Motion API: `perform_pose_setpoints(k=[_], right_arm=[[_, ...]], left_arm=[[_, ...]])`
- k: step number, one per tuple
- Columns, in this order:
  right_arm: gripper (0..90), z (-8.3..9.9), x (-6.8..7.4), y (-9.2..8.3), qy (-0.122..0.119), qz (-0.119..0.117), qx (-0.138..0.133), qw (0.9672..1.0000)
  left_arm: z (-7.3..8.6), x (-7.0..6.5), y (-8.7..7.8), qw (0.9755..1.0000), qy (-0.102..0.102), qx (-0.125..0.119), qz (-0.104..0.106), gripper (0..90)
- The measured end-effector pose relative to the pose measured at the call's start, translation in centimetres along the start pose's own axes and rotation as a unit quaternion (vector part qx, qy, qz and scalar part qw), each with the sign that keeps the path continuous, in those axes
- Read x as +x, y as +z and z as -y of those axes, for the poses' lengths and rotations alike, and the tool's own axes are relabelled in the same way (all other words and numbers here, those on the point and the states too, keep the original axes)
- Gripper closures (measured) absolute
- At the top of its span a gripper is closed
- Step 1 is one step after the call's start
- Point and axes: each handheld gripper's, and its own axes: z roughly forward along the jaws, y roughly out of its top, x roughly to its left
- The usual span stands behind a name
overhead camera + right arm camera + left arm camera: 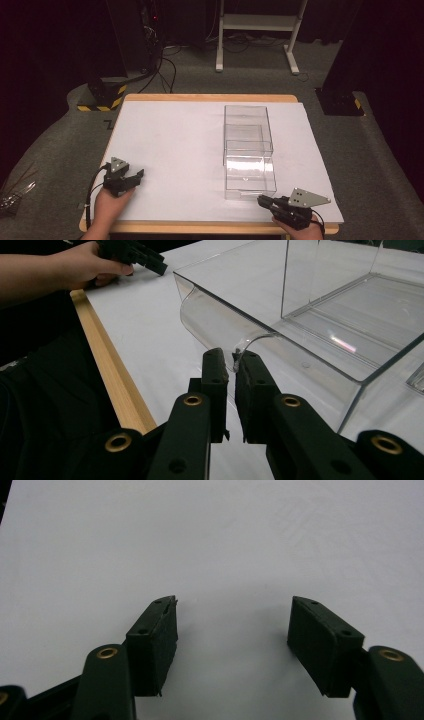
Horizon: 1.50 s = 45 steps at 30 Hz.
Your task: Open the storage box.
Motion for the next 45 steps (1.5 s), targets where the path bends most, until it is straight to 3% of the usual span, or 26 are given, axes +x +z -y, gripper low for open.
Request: perform_pose_setpoints(k=[28, 45], right_arm=[[82.7, 0.4, 0.5, -0.2, 0.001, -0.006, -0.008, 0.9999], [80.6, 0.0, 0.5, -1.6, -0.004, 0.017, -0.027, 0.9995]], left_arm=[[0.0, 0.0, 0.0, 1.0000, -0.001, 0.000, 0.001, 36.8], [0.0, 0.0, 0.0, 1.0000, -0.001, 0.000, 0.001, 36.8]])
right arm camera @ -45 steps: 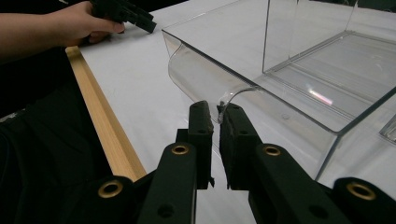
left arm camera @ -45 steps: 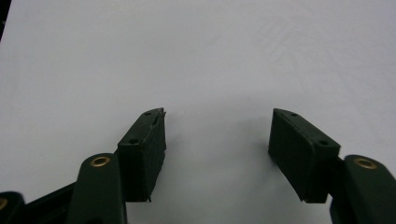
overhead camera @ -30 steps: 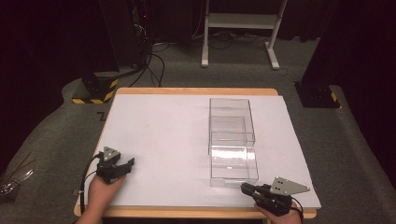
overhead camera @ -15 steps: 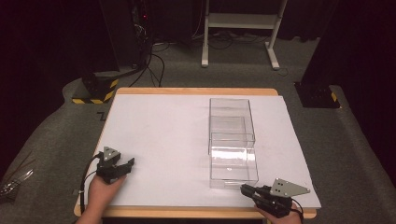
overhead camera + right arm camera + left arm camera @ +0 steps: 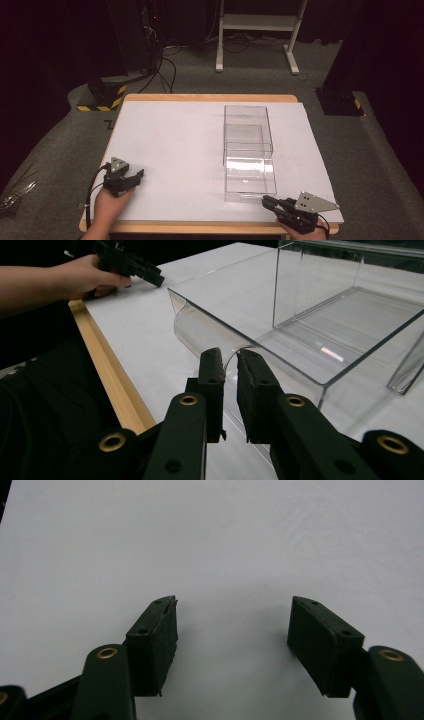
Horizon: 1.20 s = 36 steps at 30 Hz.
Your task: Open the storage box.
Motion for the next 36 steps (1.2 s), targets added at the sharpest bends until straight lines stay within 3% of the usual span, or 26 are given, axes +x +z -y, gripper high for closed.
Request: perform_pose_setpoints(k=[15, 22, 23, 25, 30, 33, 34, 36], right_arm=[[76.0, -2.7, -0.5, -0.4, -0.014, 0.022, -0.034, 0.9991], [64.4, -4.9, -1.4, 0.3, -0.014, 0.070, -0.055, 0.9959], [61.2, -5.4, -1.8, 0.4, -0.015, 0.090, -0.059, 0.9940], [60.1, -5.5, -1.9, 0.5, -0.016, 0.095, -0.062, 0.9934], [51.5, -6.1, -3.1, 0.8, -0.007, 0.153, -0.068, 0.9859], [48.2, -5.7, -4.3, 1.1, 0.009, 0.189, -0.072, 0.9793], [47.0, -5.2, -5.2, 1.2, 0.019, 0.212, -0.070, 0.9745], [46.8, -4.9, -5.5, 1.3, 0.025, 0.221, -0.068, 0.9726]], left_arm=[[0.0, 0.0, 0.0, 1.0000, 0.000, 0.000, 0.000, 36.8], [0.0, 0.0, 0.0, 1.0000, 0.000, 0.000, 0.000, 36.8], [0.0, 0.0, 0.0, 1.0000, 0.000, 0.000, 0.000, 36.8], [0.0, 0.0, 0.0, 1.0000, 0.000, 0.000, 0.001, 36.8], [0.0, 0.0, 0.0, 1.0000, 0.000, 0.000, 0.001, 36.8], [0.0, 0.0, 0.0, 1.0000, 0.000, 0.000, 0.001, 36.8], [0.0, 0.0, 0.0, 1.0000, 0.000, 0.000, 0.001, 36.8], [0.0, 0.0, 0.0, 1.0000, 0.000, 0.000, 0.001, 36.8]])
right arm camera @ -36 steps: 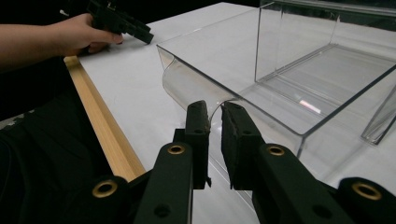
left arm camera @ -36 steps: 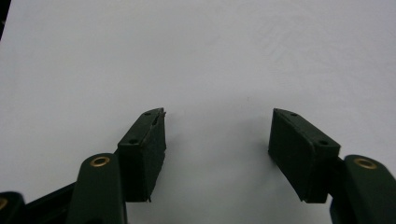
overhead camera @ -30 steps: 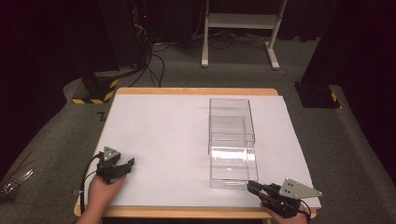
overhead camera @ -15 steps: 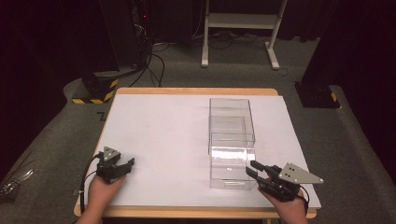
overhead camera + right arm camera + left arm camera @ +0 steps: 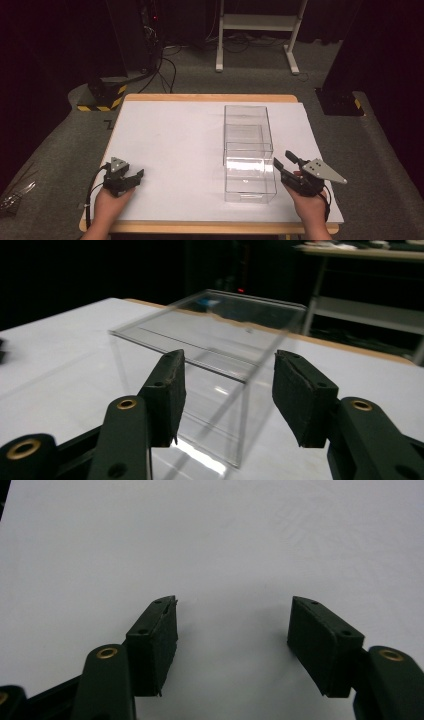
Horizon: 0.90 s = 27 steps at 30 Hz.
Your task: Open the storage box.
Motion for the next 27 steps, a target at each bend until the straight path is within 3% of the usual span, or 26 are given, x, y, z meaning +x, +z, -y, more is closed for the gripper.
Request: perform_pose_setpoints(k=[4, 10, 14, 16, 24, 27], right_arm=[[45.8, 1.7, -1.5, 0.8, 0.012, 0.048, 0.023, 0.9985], [41.4, 3.9, -2.8, 1.7, 0.027, 0.083, 0.065, 0.9940], [39.5, 5.4, -3.6, 2.3, 0.049, 0.096, 0.107, 0.9883], [38.8, 6.1, -3.8, 2.6, 0.053, 0.106, 0.136, 0.9836], [36.8, 6.3, -3.8, 3.3, 0.049, 0.113, 0.169, 0.9778], [36.0, 6.3, -4.0, 3.3, 0.060, 0.113, 0.172, 0.9767]], left_arm=[[0.0, 0.0, 0.0, 1.0000, 0.000, 0.000, 0.000, 36.8], [0.0, 0.0, 0.0, 1.0000, 0.000, 0.000, 0.000, 36.8], [0.0, 0.0, 0.0, 1.0000, 0.000, 0.000, 0.001, 36.7], [0.0, 0.0, 0.0, 1.0000, 0.000, 0.000, 0.002, 36.8], [0.0, 0.0, 0.0, 1.0000, 0.000, 0.000, 0.002, 36.7], [0.0, 0.0, 0.0, 1.0000, 0.001, 0.000, 0.002, 36.8]])
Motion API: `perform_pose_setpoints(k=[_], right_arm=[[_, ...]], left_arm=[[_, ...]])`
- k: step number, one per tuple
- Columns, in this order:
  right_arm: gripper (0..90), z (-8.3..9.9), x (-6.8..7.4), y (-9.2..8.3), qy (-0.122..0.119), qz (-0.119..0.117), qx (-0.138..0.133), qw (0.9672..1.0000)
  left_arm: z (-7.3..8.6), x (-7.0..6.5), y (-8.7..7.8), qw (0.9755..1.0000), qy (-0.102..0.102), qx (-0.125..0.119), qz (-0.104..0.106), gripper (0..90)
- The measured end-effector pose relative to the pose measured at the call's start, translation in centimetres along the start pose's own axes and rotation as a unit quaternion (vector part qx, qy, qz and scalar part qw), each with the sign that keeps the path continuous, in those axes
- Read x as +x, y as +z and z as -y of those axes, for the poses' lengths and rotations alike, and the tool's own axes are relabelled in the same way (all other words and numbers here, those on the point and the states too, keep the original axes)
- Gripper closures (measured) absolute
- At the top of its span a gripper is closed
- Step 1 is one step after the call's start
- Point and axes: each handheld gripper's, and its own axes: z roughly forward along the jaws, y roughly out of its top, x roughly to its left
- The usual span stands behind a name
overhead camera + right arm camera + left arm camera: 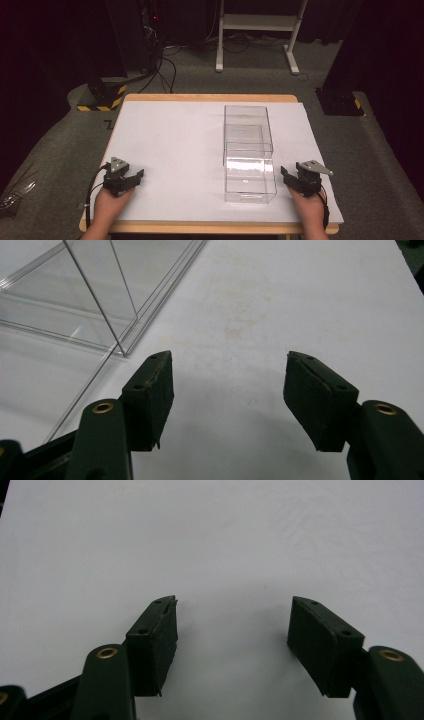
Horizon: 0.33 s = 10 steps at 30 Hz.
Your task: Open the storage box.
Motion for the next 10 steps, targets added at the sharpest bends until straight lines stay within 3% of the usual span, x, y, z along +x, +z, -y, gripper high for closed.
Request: perform_pose_setpoints(k=[10], right_arm=[[35.5, -0.03, -0.05, 0.12, -0.001, -0.004, 0.006, 1.0000]], left_arm=[[0.01, -0.04, 0.00, 1.0000, 0.000, -0.002, -0.002, 36.8]])
